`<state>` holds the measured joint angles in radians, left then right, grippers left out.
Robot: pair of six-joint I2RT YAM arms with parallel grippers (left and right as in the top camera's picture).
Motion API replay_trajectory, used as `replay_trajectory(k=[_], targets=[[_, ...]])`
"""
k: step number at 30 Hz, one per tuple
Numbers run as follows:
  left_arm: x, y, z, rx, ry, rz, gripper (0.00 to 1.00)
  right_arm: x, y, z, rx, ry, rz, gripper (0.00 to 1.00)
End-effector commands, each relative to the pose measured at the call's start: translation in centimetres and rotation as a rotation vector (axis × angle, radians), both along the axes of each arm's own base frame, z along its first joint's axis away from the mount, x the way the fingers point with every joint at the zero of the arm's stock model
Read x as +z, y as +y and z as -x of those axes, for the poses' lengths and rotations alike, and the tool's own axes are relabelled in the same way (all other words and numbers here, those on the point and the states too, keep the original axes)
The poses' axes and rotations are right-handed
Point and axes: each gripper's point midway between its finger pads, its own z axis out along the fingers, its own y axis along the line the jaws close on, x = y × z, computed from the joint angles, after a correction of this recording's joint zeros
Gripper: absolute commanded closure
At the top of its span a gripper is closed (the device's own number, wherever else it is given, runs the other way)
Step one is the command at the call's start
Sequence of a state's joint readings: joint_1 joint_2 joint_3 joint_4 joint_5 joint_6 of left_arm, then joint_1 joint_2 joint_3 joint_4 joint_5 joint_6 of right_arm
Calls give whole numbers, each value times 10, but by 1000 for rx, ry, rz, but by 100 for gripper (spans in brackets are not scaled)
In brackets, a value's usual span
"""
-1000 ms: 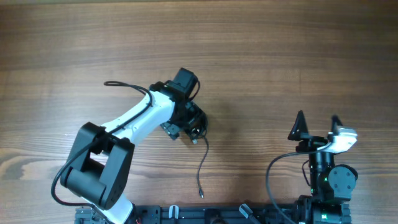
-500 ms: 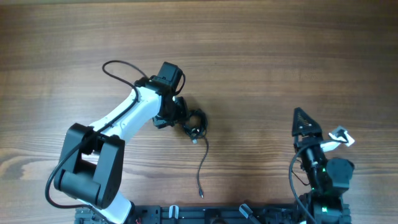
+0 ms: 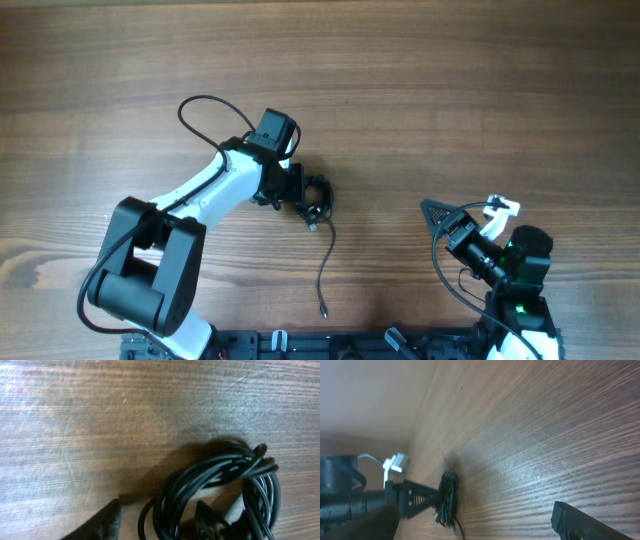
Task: Untangle cables
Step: 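Move the right gripper toward the coil held by the left gripper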
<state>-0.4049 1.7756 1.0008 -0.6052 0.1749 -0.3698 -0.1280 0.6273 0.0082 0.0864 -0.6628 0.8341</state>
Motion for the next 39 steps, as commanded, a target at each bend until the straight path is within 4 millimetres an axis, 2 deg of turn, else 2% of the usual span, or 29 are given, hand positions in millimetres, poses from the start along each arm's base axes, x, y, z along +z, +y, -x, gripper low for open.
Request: replay_trajectory(k=[1,5,9,12,15,17,20,21,22,23,28,31,34,37,38,39], targets=[[-9,-2,4,-27,-10,16,62,26,6,-8,76,-94,39,1],[-17,-4,0,-17,-22,23,80,38,14,-10,122,-142,68,1],[-22,-4,0,39,-1,27,96,42,26,-6,172,-150,62,0],[-22,-4,0,85,10,32,96,44,35,-3,186,-121,12,0],[-18,-3,-4,112,5,40,96,56,44,0,235,-156,-31,0],[-4,0,-8,161,-5,55,96,71,46,-3,254,-235,-32,0],[21,1,-11,188,-42,79,96,114,38,-20,152,-356,-113,0],[30,0,-12,187,-64,90,96,125,36,-22,146,-415,-102,0],[42,0,-13,186,-93,106,96,143,34,-23,151,-546,-38,0],[53,-1,-15,185,-122,120,96,148,33,-24,145,-581,-16,2],[109,-3,-20,134,-289,185,96,134,28,-40,148,-507,125,8],[135,-2,-20,82,-380,197,96,142,28,-52,192,-417,203,9],[145,12,-26,132,-441,143,96,152,33,-58,231,-326,192,10],[149,28,-36,256,-481,91,96,159,60,-50,343,-257,61,27],[150,30,-39,297,-487,95,96,155,70,-46,372,-205,9,34],[152,31,-41,324,-490,106,96,151,78,-42,400,-171,-17,36]])
